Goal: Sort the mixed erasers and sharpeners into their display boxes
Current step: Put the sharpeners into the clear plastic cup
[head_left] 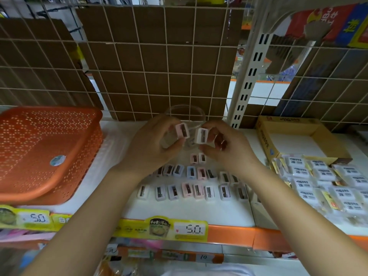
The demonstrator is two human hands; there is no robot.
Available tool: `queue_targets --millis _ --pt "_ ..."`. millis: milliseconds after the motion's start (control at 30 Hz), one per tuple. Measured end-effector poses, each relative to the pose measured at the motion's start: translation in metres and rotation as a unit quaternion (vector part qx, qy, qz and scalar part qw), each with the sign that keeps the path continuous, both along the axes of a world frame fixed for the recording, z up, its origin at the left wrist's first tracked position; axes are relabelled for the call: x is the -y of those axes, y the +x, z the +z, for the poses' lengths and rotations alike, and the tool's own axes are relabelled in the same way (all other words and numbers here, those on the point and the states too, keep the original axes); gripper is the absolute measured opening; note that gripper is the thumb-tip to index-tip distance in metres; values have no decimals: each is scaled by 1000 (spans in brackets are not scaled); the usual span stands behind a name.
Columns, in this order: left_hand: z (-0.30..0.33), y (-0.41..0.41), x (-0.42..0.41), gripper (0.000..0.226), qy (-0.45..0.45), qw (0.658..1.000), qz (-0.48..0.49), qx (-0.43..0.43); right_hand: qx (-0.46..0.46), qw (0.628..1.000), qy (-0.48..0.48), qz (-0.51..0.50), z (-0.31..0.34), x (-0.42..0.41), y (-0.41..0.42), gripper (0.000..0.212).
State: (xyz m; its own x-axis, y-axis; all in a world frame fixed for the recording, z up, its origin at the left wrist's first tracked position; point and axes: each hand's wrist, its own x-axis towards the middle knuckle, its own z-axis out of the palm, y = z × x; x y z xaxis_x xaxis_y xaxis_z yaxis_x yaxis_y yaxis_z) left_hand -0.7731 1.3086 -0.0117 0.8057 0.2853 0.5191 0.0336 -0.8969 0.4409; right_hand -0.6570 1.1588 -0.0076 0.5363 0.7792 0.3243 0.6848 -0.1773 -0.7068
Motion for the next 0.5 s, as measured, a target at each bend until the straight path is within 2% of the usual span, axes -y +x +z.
queue_targets --millis 133,367,500 --pt "-5 30 -21 30 -16 1000 21 -12 15 998 -40 -35 1 -29 22 33" --pt "-12 63 -41 44 -22 993 26 -109 38 991 -108 -71 -16 -72 42 40" --pt "-17 52 -39 49 -29 994 38 -98 32 992 -100 -73 -14 -60 38 45"
